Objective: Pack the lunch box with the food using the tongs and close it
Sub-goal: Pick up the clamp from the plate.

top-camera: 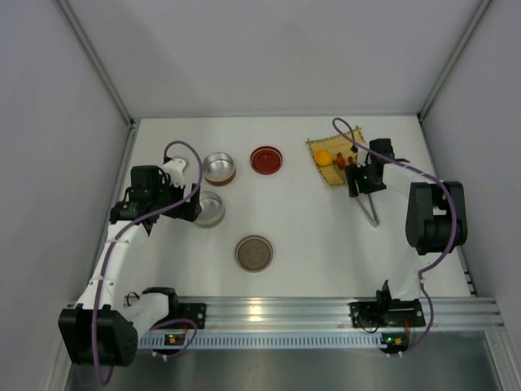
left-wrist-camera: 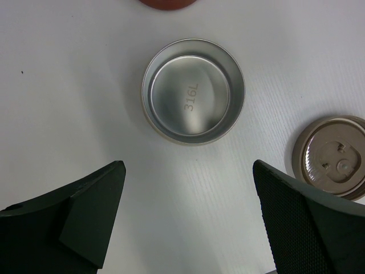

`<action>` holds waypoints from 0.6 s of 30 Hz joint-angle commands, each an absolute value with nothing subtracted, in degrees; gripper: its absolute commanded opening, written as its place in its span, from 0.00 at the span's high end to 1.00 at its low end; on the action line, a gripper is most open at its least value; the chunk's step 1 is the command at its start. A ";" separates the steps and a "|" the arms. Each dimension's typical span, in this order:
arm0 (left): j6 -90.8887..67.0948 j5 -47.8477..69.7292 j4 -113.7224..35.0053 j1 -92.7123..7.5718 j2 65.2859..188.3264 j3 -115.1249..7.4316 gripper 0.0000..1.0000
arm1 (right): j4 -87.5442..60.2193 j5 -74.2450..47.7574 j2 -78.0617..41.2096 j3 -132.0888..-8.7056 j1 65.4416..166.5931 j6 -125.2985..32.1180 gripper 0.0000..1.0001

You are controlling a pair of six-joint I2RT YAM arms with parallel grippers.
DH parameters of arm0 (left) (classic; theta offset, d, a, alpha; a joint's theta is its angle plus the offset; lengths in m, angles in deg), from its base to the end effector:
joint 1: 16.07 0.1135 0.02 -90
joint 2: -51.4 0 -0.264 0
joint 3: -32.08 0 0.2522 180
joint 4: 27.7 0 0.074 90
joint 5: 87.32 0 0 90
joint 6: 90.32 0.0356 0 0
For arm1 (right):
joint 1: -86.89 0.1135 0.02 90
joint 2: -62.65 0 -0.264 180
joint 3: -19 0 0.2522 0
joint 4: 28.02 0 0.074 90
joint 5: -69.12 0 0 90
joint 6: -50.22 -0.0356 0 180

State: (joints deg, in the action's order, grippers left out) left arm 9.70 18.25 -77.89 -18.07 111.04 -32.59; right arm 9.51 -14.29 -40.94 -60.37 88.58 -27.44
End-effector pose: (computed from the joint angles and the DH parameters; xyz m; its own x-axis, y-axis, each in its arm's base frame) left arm 0.2137 -0.0170 0.2866 -0.6591 0.1907 -0.7275 0.3427 0.9372 -0.0647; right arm 0.3635 0.0148 0.1703 -0.8423 -0.2372 -0.4840 -0.2698 0.9629 -0.0024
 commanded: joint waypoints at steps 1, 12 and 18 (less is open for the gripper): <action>10.05 18.50 -75.65 -18.18 111.08 -34.41 0.02 | 3.85 -13.76 -38.69 -59.11 88.30 -27.65 0.34; 9.97 18.32 -75.83 -18.18 110.73 -34.41 0.02 | 1.04 -13.59 -29.37 -52.42 87.51 -28.00 0.43; 9.88 18.32 -75.83 -18.18 110.55 -34.50 0.02 | 1.39 -12.89 -25.24 -50.67 87.42 -27.65 0.45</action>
State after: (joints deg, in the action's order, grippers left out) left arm 9.68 18.23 -77.86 -18.07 111.04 -32.59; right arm 4.97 -14.14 -29.00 -51.27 88.06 -27.46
